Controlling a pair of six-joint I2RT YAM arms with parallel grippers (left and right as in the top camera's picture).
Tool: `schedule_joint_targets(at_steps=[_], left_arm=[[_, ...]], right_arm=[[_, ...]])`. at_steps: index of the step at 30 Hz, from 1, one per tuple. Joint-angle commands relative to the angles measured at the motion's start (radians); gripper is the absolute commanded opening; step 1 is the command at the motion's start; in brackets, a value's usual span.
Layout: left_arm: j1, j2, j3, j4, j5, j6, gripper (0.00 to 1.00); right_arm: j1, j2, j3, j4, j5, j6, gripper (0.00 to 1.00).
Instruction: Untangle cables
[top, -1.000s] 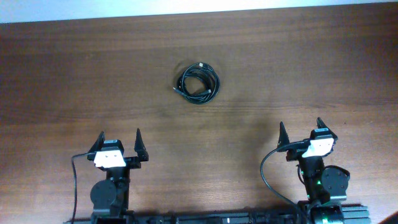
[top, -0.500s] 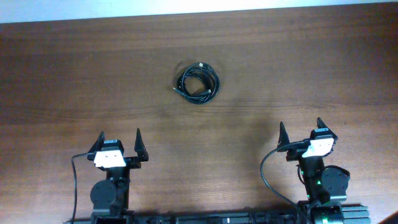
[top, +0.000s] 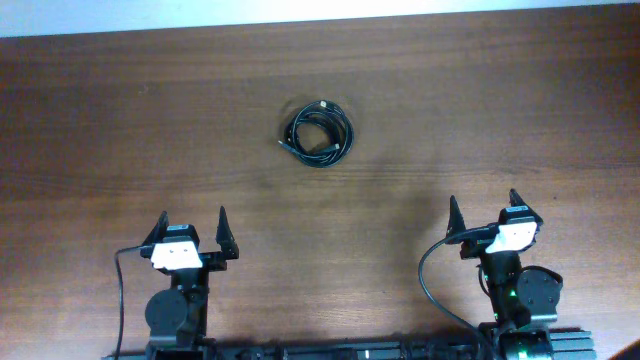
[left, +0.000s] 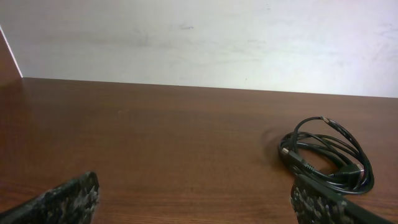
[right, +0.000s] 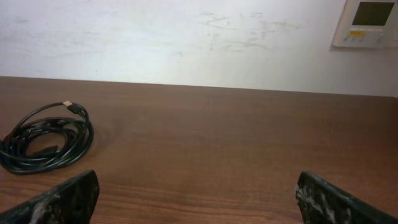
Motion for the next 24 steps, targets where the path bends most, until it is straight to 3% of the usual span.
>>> schedule_joint_targets(at_steps=[1, 24], left_arm=[[0.005, -0.006, -0.004, -0.002, -0.004, 0.019, 0.99], [0.004, 0.000, -0.003, 0.027, 0.014, 0.038, 0.99]], right_arm=[[-0.006, -0.005, -0.005, -0.006, -0.003, 0.004, 0.98], [-0.006, -0.005, -0.005, -0.006, -0.003, 0.004, 0.98]])
